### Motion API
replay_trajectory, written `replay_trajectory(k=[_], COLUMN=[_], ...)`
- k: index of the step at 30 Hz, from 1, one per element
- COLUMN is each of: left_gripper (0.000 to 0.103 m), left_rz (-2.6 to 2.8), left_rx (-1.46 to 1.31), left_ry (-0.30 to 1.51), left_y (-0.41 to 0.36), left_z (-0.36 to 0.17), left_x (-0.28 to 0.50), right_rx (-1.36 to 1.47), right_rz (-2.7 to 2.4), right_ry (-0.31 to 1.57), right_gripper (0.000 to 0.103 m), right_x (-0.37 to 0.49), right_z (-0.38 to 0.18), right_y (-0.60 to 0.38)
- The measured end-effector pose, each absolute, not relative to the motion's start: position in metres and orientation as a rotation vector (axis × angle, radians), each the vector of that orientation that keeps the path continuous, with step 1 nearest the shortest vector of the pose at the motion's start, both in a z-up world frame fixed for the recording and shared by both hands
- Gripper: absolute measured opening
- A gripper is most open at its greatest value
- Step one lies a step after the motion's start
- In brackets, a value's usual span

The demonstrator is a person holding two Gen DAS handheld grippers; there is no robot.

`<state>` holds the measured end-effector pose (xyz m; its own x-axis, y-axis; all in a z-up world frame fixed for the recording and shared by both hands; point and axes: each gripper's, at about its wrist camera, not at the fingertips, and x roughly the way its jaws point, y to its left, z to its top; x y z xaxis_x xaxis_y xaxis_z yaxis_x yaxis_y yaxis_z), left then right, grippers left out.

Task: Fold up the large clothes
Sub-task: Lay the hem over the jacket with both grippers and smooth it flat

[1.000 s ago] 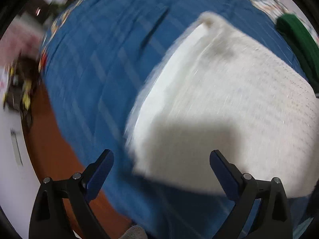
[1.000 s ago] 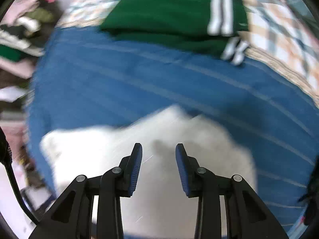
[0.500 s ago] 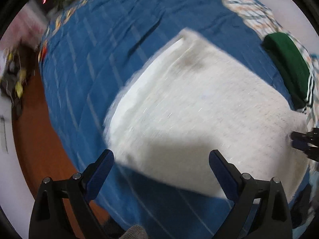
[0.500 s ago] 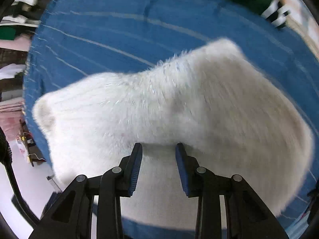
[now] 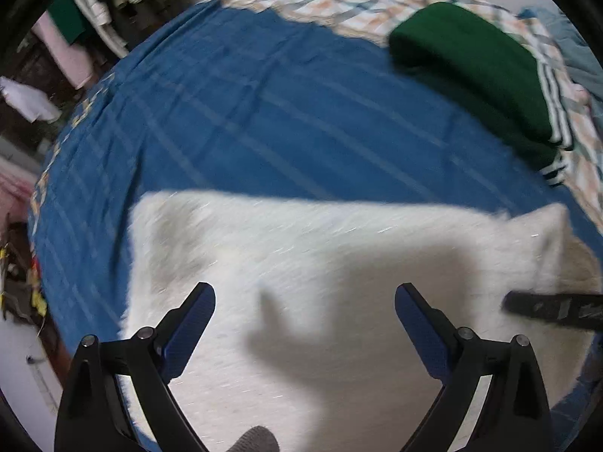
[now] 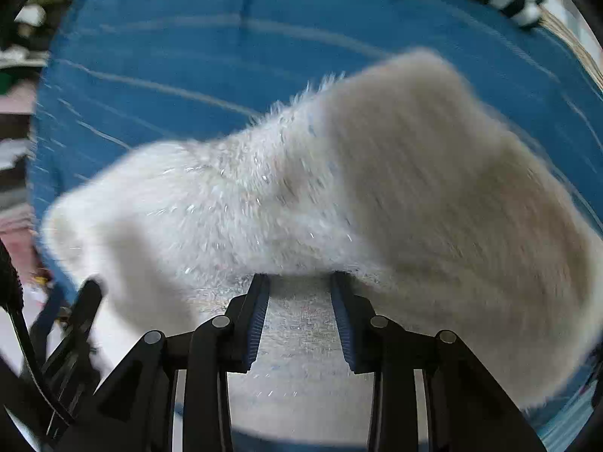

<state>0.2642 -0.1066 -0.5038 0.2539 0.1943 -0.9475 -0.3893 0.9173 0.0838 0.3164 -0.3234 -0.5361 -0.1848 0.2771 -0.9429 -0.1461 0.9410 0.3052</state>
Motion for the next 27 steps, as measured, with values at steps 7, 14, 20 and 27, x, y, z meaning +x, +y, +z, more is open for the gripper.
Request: replay_trajectory(k=[7, 14, 20, 27], left_gripper=[0.099, 0.099, 0.099, 0.099], left_rz=[0.383, 0.402, 0.518, 0.544], left_rx=[-0.122, -0.122, -0.193, -0.166], left_ry=[1.339, 1.317, 1.295, 1.379], left_y=[-0.139, -0.127, -0.105, -0.108], left_z=[-0.559, -0.544, -0.513, -0.541], left_x=[0.308, 0.302, 0.251, 0.241], right_rx=[0.294, 0.255, 0.218, 0.047], right_rz=[0.271, 0.238, 0.401, 0.35], right_ry=[1.662, 1.68, 1.637, 1.795], right_gripper=[0.035, 0.035, 0.037, 0.037], right_x=[0.35, 0.376, 0.346, 0.319], right_z=[-0.565, -0.581, -0.516, -0.598], right_y=[-0.372, -0.354, -0.337, -0.282])
